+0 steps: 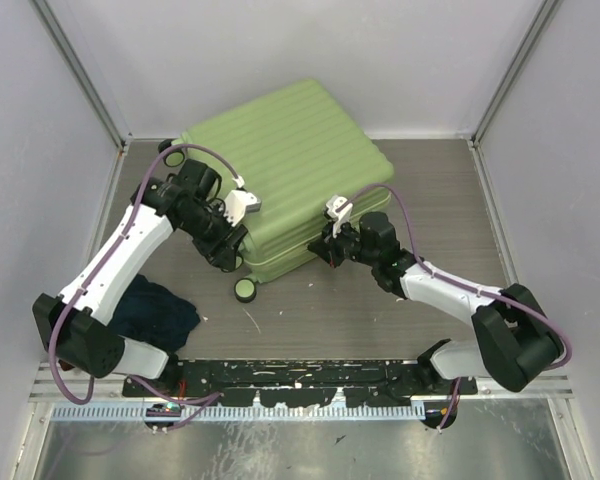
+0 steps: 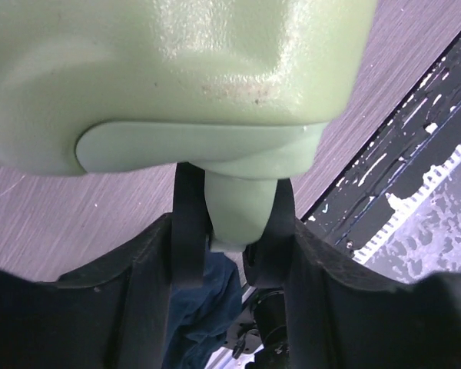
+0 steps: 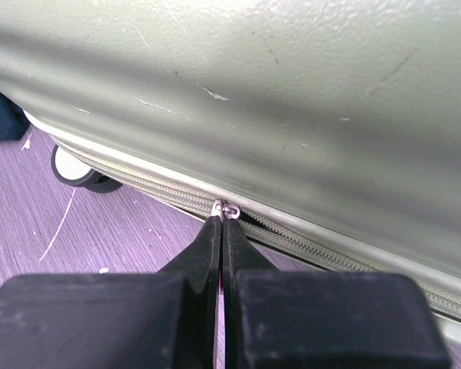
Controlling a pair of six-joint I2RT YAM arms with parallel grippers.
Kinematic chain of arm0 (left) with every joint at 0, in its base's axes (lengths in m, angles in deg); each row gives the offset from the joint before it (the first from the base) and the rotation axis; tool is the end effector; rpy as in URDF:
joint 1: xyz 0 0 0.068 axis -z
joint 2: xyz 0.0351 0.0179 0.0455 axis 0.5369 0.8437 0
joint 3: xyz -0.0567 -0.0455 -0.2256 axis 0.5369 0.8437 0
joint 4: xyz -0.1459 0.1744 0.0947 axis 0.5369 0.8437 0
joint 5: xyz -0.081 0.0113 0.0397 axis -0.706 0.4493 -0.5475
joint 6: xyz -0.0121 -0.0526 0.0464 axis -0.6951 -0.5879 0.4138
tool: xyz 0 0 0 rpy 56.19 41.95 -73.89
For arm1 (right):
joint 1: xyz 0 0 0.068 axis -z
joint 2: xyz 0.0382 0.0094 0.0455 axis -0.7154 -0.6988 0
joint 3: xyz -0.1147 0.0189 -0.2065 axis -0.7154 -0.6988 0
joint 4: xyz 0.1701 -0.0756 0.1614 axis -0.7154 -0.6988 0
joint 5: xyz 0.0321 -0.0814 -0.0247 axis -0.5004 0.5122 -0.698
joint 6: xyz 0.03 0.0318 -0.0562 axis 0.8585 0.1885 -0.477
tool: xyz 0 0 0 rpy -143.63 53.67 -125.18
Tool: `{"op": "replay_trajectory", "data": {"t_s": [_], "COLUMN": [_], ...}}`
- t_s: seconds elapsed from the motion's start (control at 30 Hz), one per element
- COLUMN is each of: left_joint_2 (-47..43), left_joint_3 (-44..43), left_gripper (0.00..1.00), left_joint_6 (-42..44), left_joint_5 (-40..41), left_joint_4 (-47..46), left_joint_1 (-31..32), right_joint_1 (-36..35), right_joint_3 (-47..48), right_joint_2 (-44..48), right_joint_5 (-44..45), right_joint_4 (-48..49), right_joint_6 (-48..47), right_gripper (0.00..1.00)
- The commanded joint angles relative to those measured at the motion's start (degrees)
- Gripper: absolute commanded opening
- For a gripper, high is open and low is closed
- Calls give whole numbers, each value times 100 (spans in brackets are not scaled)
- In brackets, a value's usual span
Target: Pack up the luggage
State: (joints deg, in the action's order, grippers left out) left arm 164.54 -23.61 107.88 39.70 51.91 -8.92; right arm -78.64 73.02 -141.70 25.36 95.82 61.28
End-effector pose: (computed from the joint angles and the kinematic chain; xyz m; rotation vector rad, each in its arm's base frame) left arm 0.2257 -0.1209 0.2796 1.1816 2.4795 -0.4998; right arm 0.2393 0.1823 0.1904 -0.8092 1.7669 0.7684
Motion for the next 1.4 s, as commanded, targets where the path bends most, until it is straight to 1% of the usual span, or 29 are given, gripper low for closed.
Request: {"op": "replay_trajectory", "data": {"t_s": [0.0, 0.1, 0.23, 0.27, 0.53, 0.7, 0.83, 0.97, 1.1, 1.2, 1.37], "left_joint_2": [-28, -128, -107, -81, -102, -123, -123, -151, -168, -166, -167], "left_joint_3": [48, 197, 236, 224, 248, 303, 331, 371, 453, 528, 607], "left_gripper": [43, 28, 3, 0, 0, 0, 0, 0, 0, 0, 0], "left_joint_6": [279, 366, 414, 424, 568, 679, 810, 1122, 1312, 1425, 1861], "left_joint_5": [76, 159, 344, 365, 400, 418, 401, 284, 243, 205, 188], "left_joint_4": [-65, -191, -202, -178, -186, -178, -124, 35, 151, 228, 493], "left_joint_1": [-1, 3, 0, -6, -8, -16, -9, -10, -16, -10, -14], "right_joint_1": [-34, -6, 154, 243, 1274, 1852, 2268, 2710, 3137, 3441, 3981], "right_joint_3": [259, 219, 212, 216, 367, 445, 539, 636, 758, 925, 1246], "right_joint_2": [301, 472, 654, 694, 884, 845, 735, 634, 519, 333, -34], "right_joint_5": [459, 598, 664, 665, 379, 175, -36, -311, -525, -686, -850], "right_joint_4": [-341, -611, -1022, -1118, -1726, -1811, -1810, -1828, -1833, -1844, -1851], "right_joint_6": [-326, -547, -737, -772, -1239, -1500, -1588, -1654, -1886, -2003, -2180], "right_gripper": [1, 1, 0, 1, 1, 1, 1, 1, 1, 1, 1]}}
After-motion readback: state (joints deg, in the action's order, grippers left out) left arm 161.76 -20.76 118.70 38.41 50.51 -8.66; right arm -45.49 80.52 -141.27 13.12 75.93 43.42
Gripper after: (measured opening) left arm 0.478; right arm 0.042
